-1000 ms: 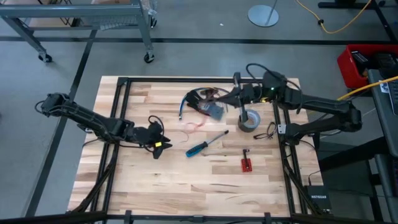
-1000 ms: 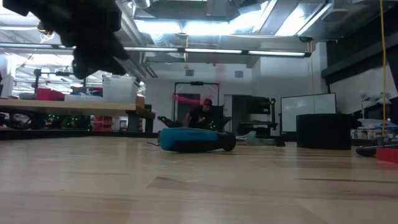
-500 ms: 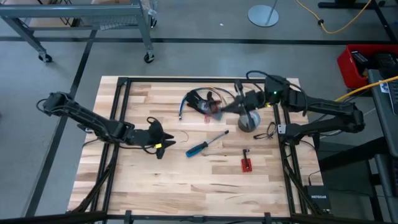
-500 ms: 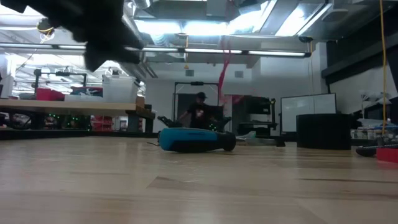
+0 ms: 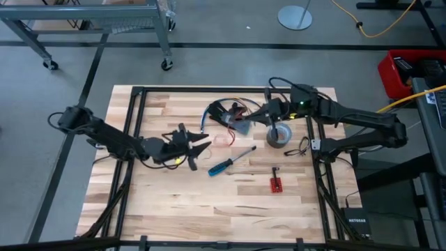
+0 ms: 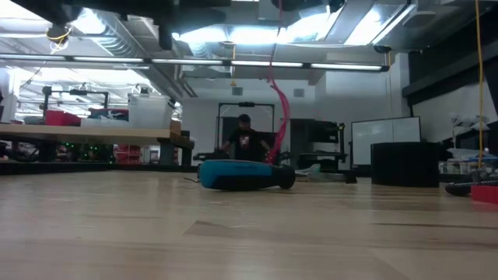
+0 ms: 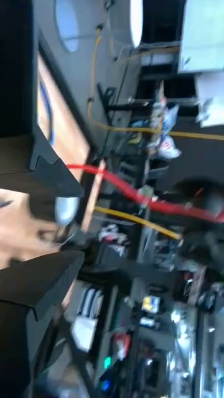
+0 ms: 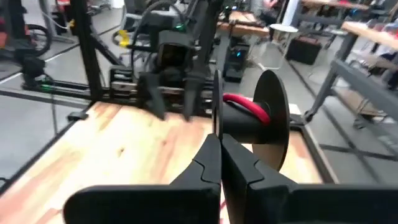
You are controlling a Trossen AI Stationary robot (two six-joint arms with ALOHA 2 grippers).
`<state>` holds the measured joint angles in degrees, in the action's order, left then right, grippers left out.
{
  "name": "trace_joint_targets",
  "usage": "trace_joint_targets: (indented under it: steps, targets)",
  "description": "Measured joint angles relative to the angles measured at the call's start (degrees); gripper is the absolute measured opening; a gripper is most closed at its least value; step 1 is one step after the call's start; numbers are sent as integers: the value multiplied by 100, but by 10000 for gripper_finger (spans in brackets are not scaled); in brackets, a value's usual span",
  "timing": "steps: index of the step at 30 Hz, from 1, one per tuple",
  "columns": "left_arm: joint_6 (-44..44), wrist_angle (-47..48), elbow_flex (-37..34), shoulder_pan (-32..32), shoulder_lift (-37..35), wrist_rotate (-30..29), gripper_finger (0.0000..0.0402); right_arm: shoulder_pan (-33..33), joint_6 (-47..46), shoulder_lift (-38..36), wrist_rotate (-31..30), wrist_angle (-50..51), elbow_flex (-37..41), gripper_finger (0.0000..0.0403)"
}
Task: Coil cords
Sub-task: Coil the red wire onto the spool
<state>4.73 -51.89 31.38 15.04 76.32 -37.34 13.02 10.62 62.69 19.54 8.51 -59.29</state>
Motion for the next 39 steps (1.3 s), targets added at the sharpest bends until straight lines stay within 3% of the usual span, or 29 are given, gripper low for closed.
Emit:
trace_joint_targets:
  steps: [9, 19, 29, 35, 39]
  targets:
    - [-41, -351, 192, -565, 308, 510, 143, -436, -169, 744, 220, 21, 0, 0]
    - [-159, -205, 358, -570, 306, 1046, 143, -674, -182, 1615, 200, -734, 0, 0]
    - [-181, 257, 356, -373, 302, 918, 143, -667, -176, 1664, 73, -690, 0, 0]
    - [-363, 349, 356, -366, 201, 364, 143, -660, -178, 1656, -152, -455, 0, 0]
    - [-397, 367, 356, -383, 125, 346, 143, -658, -178, 1656, -156, -421, 0, 0]
